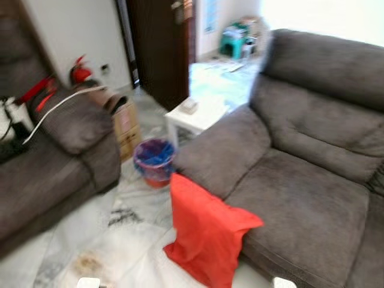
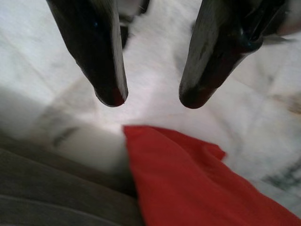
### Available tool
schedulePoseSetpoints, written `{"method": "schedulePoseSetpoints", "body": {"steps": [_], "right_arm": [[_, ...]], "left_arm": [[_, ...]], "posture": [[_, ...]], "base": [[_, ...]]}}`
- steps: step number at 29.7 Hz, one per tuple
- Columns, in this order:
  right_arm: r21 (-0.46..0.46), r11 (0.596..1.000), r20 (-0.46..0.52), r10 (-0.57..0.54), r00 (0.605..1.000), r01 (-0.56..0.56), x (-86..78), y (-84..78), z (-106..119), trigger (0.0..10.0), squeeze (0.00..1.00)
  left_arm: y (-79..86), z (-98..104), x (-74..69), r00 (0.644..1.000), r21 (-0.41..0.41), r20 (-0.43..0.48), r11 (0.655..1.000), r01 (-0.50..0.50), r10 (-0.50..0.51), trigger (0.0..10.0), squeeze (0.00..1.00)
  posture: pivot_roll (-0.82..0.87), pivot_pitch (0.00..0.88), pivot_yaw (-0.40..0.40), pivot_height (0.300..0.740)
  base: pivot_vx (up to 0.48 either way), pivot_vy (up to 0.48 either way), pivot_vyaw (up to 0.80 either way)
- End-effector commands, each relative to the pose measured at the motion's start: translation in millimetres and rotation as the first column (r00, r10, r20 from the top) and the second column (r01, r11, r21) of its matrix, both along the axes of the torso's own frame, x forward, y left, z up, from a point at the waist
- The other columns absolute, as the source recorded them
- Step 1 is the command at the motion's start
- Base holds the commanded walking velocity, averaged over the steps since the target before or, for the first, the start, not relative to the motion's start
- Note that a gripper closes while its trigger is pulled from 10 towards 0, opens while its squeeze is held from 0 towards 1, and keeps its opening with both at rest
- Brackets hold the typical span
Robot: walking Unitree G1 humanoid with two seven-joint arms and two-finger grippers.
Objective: Move the pillow to the sofa from floor
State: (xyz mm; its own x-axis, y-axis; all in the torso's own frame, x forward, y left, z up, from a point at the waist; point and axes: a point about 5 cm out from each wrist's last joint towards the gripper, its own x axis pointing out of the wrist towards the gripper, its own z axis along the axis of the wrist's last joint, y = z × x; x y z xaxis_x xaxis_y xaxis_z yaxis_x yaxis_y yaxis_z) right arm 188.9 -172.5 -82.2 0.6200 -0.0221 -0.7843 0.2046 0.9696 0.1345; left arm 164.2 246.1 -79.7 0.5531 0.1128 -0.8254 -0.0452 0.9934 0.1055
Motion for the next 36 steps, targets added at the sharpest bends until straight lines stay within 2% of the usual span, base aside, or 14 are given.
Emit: {"method": "schedulePoseSetpoints", "body": {"steps": [1,7,16,24,31,36], "right_arm": [[-0.011,0.999,-0.027,-0.039,0.999,0.039,-10.4,-10.3,-4.1,10.0,0.00],[-0.011,0.999,-0.023,-0.043,0.999,0.043,-9.0,-11.8,-3.2,10.0,0.00],[-0.018,0.999,-0.029,-0.042,0.999,0.042,-9.1,-12.7,-3.3,10.0,0.00],[-0.013,0.999,-0.040,-0.048,0.998,0.047,-10.2,-12.7,-4.1,10.0,0.00],[-0.017,0.999,-0.046,-0.046,0.998,0.045,-10.6,-12.4,-4.4,10.0,0.00],[-0.023,0.999,-0.038,-0.044,0.998,0.043,-9.8,-12.3,-3.9,10.0,0.00]], "left_arm": [[-1.6,1.2,3.9,1.000,0.000,0.010,1.000,-0.002,0.002,10.0,0.00],[-1.0,2.0,5.2,1.000,0.006,0.018,1.000,-0.009,0.008,10.0,0.00],[-1.1,1.8,5.0,1.000,0.004,0.016,1.000,-0.008,0.008,10.0,0.00],[-1.1,1.3,3.8,1.000,0.004,0.012,1.000,-0.008,0.008,10.0,0.00],[-0.7,1.5,3.9,1.000,0.005,0.013,1.000,-0.008,0.008,10.0,0.00],[-0.2,1.9,4.4,1.000,0.007,0.015,1.000,-0.009,0.009,10.0,0.00]], "posture": [[0.10,0.055,-0.011,0.740],[0.10,0.058,-0.014,0.740],[0.10,0.060,-0.016,0.740],[0.10,0.061,-0.015,0.740],[0.10,0.061,-0.013,0.740],[0.10,0.060,-0.013,0.740]], "base": [[0.000,0.000,0.00],[0.000,0.000,0.00],[0.260,0.000,0.00],[0.000,0.000,0.00],[0.000,0.000,-0.72],[0.000,0.000,0.00]]}}
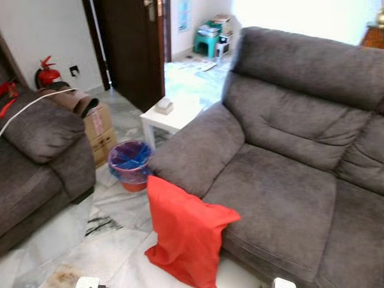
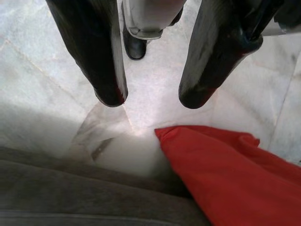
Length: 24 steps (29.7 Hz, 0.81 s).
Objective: Move the pillow to the sofa from floor
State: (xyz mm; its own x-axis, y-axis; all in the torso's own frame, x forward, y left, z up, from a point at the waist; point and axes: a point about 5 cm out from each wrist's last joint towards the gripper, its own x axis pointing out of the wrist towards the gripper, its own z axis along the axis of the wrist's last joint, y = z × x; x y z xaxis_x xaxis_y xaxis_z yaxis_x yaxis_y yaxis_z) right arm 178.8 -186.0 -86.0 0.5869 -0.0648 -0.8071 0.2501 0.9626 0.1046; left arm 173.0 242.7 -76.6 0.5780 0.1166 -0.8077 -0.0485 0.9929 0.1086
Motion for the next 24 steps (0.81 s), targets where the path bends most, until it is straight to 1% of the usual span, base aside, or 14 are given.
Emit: {"method": "schedulePoseSetpoints", "body": {"steps": [1,2,9,16,17,24], "right_arm": [[0.000,1.000,0.003,-0.004,1.000,0.004,0.4,1.3,0.1,10.0,0.00],[0.000,1.000,0.003,-0.004,1.000,0.004,0.4,1.3,0.1,10.0,0.00],[0.002,1.000,0.014,-0.007,1.000,0.007,1.7,1.0,0.9,10.0,0.00],[0.002,1.000,0.006,-0.021,1.000,0.021,1.2,0.2,0.6,10.0,0.00],[0.004,1.000,0.007,-0.022,1.000,0.022,1.4,0.2,0.6,10.0,0.00],[0.006,1.000,0.008,-0.027,1.000,0.027,1.5,-0.5,0.8,10.0,0.00]], "left_arm": [[3.5,-1.1,-4.2,1.000,0.003,-0.014,1.000,-0.011,0.011,10.0,0.00],[3.5,-1.1,-4.2,1.000,0.003,-0.014,1.000,-0.011,0.011,10.0,0.00],[3.3,-1.2,-4.2,1.000,0.001,-0.014,1.000,-0.015,0.015,10.0,0.00],[3.3,-1.4,-4.7,1.000,0.000,-0.015,1.000,-0.014,0.014,10.0,0.00],[3.4,-1.4,-4.8,1.000,-0.001,-0.015,1.000,-0.015,0.015,10.0,0.00],[3.3,-1.6,-5.2,1.000,-0.001,-0.016,1.000,-0.015,0.015,10.0,0.00]], "posture": [[0.10,0.060,-0.013,0.740],[0.10,0.060,-0.013,0.740],[0.10,0.060,-0.015,0.740],[0.10,0.061,-0.015,0.740],[0.10,0.061,-0.015,0.740],[0.10,0.061,-0.015,0.740]], "base": [[0.000,0.000,0.00],[0.000,0.000,0.00],[0.256,0.000,0.00],[0.261,0.000,0.00],[0.262,0.000,-0.68],[0.263,0.000,0.00]]}}
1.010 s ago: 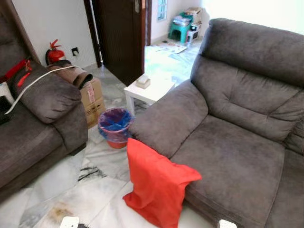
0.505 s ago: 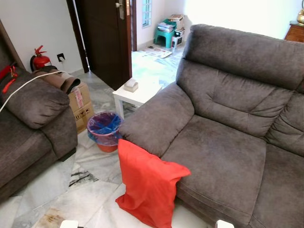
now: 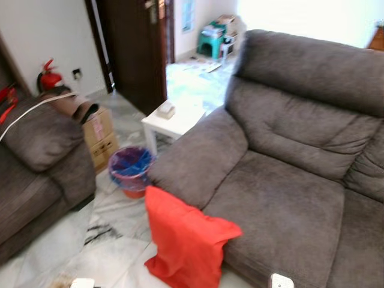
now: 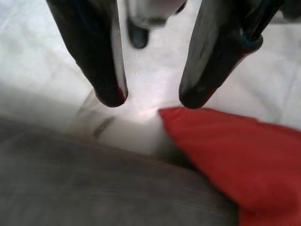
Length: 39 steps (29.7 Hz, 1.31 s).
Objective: Move the pillow to the sofa from floor
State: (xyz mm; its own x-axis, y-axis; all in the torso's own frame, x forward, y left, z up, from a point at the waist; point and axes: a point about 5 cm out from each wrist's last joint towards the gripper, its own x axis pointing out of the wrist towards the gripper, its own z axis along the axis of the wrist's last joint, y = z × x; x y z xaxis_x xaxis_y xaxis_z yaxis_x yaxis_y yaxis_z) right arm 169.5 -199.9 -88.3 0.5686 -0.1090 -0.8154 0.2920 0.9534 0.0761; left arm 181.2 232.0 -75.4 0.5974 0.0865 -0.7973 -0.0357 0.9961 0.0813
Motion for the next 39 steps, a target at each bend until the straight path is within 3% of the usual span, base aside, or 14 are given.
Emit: {"method": "schedulePoseSetpoints", "body": {"steps": [1,20,39], "right_arm": [[0.029,0.999,0.026,0.016,1.000,-0.017,10.9,13.3,3.1,10.0,0.00],[-0.001,0.998,0.049,0.070,0.996,-0.070,14.9,14.3,5.4,10.0,0.00],[0.005,0.998,0.052,0.069,0.996,-0.069,13.7,15.2,4.9,10.0,0.00]], "left_arm": [[14.0,-2.8,-13.4,0.999,0.026,-0.038,0.999,-0.029,0.030,10.0,0.00],[13.2,-2.5,-12.9,0.999,0.021,-0.028,0.999,-0.027,0.028,10.0,0.00],[13.5,-3.6,-15.0,0.999,0.032,-0.040,0.999,-0.024,0.025,10.0,0.00]], "posture": [[0.10,0.061,-0.015,0.740],[0.10,0.060,-0.017,0.740],[0.11,0.062,-0.017,0.740]], "base": [[0.262,0.000,0.00],[0.182,0.000,-0.04],[0.000,0.000,0.79]]}}
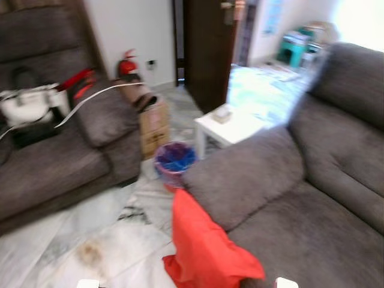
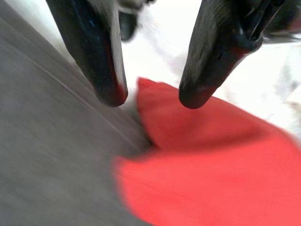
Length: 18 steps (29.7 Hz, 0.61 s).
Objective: Move the pillow to the sofa from floor
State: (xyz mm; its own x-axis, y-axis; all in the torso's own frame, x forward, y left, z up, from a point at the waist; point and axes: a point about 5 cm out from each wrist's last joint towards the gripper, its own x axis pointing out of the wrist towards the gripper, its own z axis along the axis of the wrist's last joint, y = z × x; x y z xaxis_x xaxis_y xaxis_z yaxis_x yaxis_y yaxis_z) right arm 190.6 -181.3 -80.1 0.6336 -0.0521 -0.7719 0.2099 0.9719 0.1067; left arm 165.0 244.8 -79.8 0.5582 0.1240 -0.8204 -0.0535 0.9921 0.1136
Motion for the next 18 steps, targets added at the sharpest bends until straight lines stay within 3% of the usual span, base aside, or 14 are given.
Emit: {"method": "schedulePoseSetpoints", "body": {"steps": [1,9,18], "right_arm": [[-0.006,1.000,-0.021,-0.009,1.000,0.009,-7.4,-3.4,-3.3,10.0,0.00],[0.004,0.999,-0.016,-0.037,0.999,0.037,-7.0,-4.2,-3.0,10.0,0.00],[0.006,1.000,-0.016,-0.029,0.999,0.030,-6.4,-3.0,-2.9,10.0,0.00]], "left_arm": [[0.7,0.7,1.2,1.000,0.001,0.005,1.000,-0.002,0.002,10.0,0.00],[2.0,1.5,1.8,1.000,0.015,0.010,1.000,0.004,-0.004,10.0,0.00],[4.5,3.2,3.8,1.000,0.024,0.019,1.000,0.008,-0.008,10.0,0.00]], "posture": [[0.11,0.062,-0.017,0.740],[0.11,0.062,-0.017,0.740],[0.11,0.063,-0.017,0.740]], "base": [[0.000,0.000,0.61],[0.000,0.000,0.05],[0.000,-0.403,0.00]]}}
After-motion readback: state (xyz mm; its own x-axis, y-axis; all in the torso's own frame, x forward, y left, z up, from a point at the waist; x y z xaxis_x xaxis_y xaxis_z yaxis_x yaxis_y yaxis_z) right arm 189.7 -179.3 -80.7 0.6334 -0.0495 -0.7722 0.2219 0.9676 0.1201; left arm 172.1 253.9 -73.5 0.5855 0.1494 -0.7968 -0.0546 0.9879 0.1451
